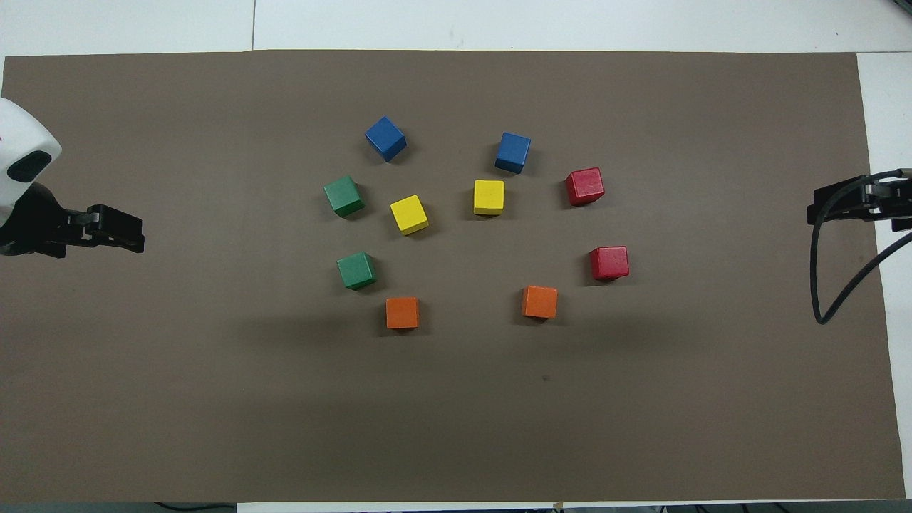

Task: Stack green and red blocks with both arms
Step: 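Reach the left gripper to a green block while the right gripper reaches red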

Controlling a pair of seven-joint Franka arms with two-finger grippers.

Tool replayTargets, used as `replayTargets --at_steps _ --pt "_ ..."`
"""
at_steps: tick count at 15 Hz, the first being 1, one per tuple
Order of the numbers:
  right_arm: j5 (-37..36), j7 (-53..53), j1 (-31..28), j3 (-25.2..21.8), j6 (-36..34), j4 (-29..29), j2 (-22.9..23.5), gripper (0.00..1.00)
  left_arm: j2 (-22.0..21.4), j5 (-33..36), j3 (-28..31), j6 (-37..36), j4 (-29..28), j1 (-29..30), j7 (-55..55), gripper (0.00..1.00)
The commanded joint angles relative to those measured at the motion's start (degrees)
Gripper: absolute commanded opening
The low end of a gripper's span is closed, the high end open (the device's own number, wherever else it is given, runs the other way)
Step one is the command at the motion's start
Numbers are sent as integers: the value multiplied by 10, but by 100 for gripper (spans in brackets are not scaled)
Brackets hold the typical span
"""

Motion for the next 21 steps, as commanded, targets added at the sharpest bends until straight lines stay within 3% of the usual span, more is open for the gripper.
replayTargets --at_steps 1,9,15,18,21 --pt "1 -5 -8 2 4 -10 -6 100 -11 -1 -2 9 -9 5 3 100" --pt "9 -5 7 5 6 -53 -23 100 -11 -1 -3 6 -6 4 2 100" --pt "9 4 58 6 110 -178 -55 100 -14 -3 -6 41 -25 -4 -40 100" --pt "9 45 82 5 147 -208 -48 100 -2 -10 -5 48 -26 -43 -71 100" --pt "9 66 105 6 202 -234 -42 100 45 -12 -5 93 -25 -99 -180 100"
